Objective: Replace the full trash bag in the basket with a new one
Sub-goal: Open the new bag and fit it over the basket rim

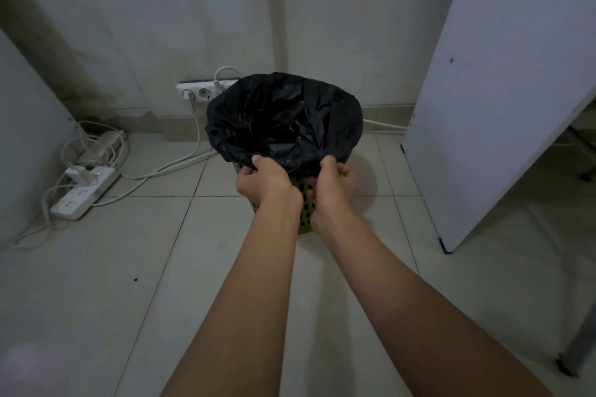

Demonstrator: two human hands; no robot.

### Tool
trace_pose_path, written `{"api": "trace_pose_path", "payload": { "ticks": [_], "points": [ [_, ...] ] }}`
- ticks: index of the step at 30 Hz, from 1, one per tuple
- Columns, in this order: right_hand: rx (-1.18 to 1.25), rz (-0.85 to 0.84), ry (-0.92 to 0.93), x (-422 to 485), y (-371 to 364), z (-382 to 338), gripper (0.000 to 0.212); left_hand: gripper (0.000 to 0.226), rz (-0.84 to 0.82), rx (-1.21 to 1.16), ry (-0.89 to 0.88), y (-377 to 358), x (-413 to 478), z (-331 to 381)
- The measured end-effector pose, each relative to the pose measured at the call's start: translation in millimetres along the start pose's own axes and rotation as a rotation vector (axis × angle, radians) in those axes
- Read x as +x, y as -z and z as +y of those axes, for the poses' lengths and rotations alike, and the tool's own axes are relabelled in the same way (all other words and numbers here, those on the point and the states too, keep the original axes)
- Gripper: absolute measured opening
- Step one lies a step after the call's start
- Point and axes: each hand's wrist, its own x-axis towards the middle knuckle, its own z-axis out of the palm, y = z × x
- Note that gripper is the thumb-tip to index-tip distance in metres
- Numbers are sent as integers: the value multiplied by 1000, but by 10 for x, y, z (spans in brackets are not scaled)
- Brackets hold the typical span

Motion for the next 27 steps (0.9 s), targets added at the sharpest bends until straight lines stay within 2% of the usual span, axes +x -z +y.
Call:
{"api": "trace_pose_path", "payload": {
  "ticks": [2,5,8,12,13,14,16,18,20,22,25,27],
  "points": [
    [-9,30,5,23,-9,-93,26,31,11,-7,-18,40,52,27],
    [19,-15,-33,58,11,-145,28,31,-5,-21,-35,89,155,60],
    [230,-133,-116,79,63,-100,19,31,-70,-41,-11,135,248,17],
    [354,-153,-144,72,71,-93,23,12,-119,-3,-9,150,189,-33],
    [364,-151,-149,61,52,-91,24,13,-143,8,-17,142,145,-38],
    [358,-144,-147,46,30,-80,25,23,-183,25,-21,136,108,-59],
    [281,-99,-105,12,-3,-43,29,57,-277,40,-4,125,20,-99],
    [114,-1,-28,20,-18,21,34,77,-333,21,19,113,-28,-127],
    [0,65,43,9,-18,40,35,81,-322,-13,20,111,-24,-133],
    [-49,62,86,-20,-18,3,36,82,-301,-33,14,114,10,-140],
    [-229,99,164,-30,-19,-39,50,84,-305,-48,11,132,41,-164],
    [-323,103,218,15,6,-10,48,84,-305,-101,17,129,28,-153]
  ]
}}
